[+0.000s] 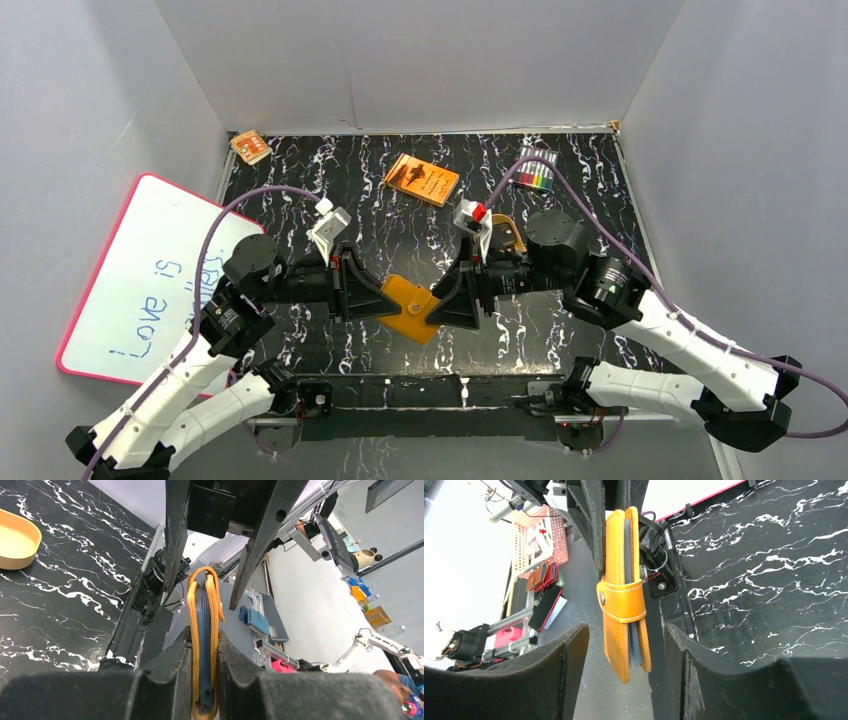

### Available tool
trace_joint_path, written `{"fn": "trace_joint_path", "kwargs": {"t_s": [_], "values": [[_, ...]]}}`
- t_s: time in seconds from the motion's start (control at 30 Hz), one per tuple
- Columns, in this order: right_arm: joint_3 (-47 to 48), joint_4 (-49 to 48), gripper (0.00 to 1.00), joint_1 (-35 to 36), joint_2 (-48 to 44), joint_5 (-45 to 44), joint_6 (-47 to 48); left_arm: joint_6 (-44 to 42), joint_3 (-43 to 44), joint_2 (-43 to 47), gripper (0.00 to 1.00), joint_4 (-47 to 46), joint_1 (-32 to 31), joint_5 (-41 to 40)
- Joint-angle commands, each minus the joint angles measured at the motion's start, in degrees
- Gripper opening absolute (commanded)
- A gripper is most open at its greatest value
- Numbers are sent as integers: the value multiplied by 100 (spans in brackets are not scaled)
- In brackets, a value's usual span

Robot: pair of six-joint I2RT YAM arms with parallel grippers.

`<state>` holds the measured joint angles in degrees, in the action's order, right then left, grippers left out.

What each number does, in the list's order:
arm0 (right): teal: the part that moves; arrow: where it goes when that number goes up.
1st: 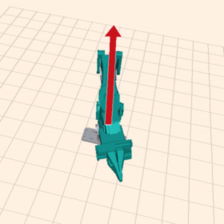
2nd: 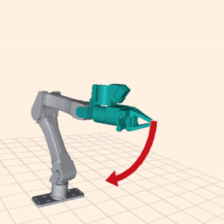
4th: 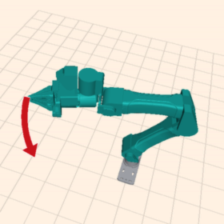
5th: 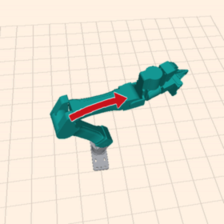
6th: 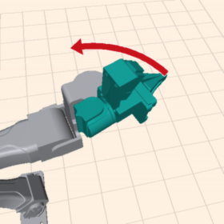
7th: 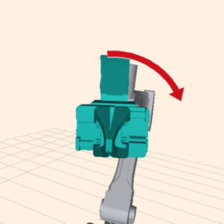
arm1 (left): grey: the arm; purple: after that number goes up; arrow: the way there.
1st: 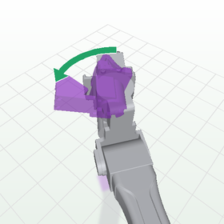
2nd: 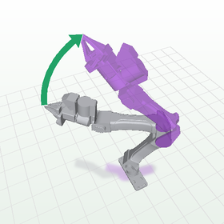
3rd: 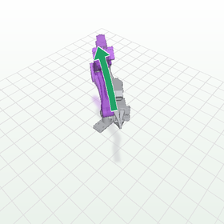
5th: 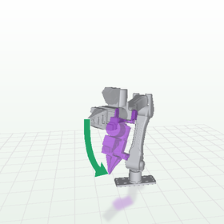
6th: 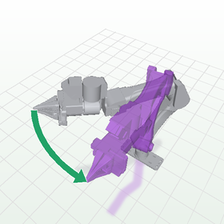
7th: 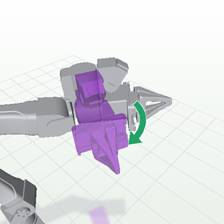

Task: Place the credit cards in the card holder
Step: Close the card holder.

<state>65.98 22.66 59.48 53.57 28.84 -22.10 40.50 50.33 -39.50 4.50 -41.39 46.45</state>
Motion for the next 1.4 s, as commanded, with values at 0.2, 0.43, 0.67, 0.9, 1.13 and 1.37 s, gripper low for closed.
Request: {"fn": "trace_joint_path", "kwargs": {"t_s": [0.2,0.43,0.67,0.9,1.13,1.37], "values": [[-693,-1535,47,9,-146,363,-1081,-34,195,173,0,-325,-27,129],[-860,-2024,0,11,-153,354,-1428,-51,119,197,2,-330,-27,-117],[-1065,-2391,0,9,-605,-1057,-1346,428,-430,688,78,-925,-22,-1702],[-1366,-3672,0,9,-449,-1431,-1690,1031,-1147,850,87,-2623,-22,-2394],[-1563,-4396,0,5,-353,-1492,-1763,1343,-1251,458,87,-3346,-27,-2492],[-1834,-4703,0,7,-462,-1647,-1817,1495,-1392,415,83,-3593,-24,-2459]]}}
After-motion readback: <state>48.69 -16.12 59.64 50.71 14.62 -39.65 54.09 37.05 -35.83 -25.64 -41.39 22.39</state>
